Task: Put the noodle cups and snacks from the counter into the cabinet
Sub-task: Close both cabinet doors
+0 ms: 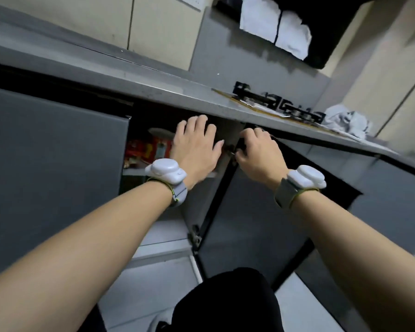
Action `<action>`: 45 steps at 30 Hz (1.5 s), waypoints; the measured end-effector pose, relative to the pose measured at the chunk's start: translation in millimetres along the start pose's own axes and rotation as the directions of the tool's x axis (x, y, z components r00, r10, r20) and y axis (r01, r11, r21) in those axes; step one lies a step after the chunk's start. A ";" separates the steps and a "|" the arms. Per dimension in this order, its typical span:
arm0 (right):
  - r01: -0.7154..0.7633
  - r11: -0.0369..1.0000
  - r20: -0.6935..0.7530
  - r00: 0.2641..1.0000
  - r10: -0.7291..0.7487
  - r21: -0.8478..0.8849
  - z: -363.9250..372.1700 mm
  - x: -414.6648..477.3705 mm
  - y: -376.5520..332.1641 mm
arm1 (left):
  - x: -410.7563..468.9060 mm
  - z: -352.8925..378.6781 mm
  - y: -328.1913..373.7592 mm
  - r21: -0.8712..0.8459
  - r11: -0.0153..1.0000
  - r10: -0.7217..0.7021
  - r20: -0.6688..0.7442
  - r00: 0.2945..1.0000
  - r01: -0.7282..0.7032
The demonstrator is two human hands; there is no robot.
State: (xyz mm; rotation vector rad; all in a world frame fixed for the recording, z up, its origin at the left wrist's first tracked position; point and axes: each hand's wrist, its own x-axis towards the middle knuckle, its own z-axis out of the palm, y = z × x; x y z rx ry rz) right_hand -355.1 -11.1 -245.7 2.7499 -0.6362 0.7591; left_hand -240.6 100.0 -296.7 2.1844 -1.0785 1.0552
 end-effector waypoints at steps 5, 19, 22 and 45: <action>-0.303 0.904 0.051 0.942 0.333 -0.302 -35.7 -49.5 72.9 | -10.3 -0.5 30.5 -0.053 0.993 0.105 0.052 0.993 -0.103; -0.330 0.942 0.201 0.921 0.335 -0.055 -68.2 -76.2 -13.5 | -27.7 -27.5 -24.0 0.064 0.988 -0.147 0.145 0.978 0.139; -0.300 0.935 0.259 0.934 0.248 0.188 -59.6 -63.2 -45.1 | -30.4 -35.1 -50.9 0.110 0.965 -0.256 0.162 0.953 0.240; 0.226 0.935 0.003 0.972 -0.235 0.273 79.9 73.0 -157.8 | -31.4 -90.3 -179.0 0.361 0.860 -0.402 0.046 0.914 0.360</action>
